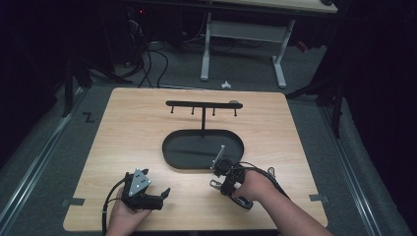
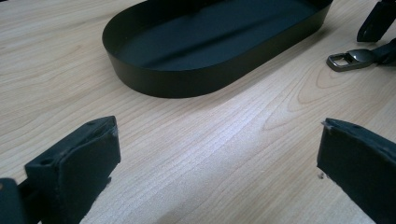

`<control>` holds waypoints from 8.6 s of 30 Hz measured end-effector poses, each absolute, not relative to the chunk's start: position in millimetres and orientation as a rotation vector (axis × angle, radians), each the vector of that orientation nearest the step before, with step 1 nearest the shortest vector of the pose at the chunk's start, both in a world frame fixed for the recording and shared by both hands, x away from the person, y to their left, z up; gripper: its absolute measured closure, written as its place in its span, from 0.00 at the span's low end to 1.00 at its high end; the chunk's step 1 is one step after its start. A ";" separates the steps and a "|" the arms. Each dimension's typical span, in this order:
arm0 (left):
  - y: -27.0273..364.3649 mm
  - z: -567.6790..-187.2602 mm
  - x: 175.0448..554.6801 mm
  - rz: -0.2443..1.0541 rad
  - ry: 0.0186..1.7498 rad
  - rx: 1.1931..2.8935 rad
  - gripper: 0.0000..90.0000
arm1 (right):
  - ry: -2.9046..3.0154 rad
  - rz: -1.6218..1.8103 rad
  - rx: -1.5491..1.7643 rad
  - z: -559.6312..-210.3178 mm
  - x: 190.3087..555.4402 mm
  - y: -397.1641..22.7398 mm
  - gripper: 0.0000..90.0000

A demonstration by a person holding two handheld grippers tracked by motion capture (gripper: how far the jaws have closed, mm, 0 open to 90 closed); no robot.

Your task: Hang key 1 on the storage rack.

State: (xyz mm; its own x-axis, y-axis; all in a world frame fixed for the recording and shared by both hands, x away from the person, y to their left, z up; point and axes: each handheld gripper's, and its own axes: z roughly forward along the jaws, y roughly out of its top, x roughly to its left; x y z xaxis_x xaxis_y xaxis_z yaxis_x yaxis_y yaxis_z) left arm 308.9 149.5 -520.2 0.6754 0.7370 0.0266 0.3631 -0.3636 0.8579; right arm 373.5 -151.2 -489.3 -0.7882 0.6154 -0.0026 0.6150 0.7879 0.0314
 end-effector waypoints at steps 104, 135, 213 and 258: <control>177.5 -519.4 284.0 0.574 0.874 1.962 0.00 | 2.761 0.421 1.159 -365.1 400.7 -182.2 0.89; 175.3 -519.2 288.0 0.555 0.857 1.965 0.00 | 2.638 0.501 1.204 -320.5 448.7 -157.7 0.89; 172.7 -522.4 290.6 0.538 0.846 1.978 0.00 | 2.553 0.489 1.294 -361.1 450.6 -158.4 0.69; 165.8 -525.7 290.3 0.522 0.820 2.015 0.00 | 2.397 0.509 1.572 -462.0 376.2 -298.2 0.56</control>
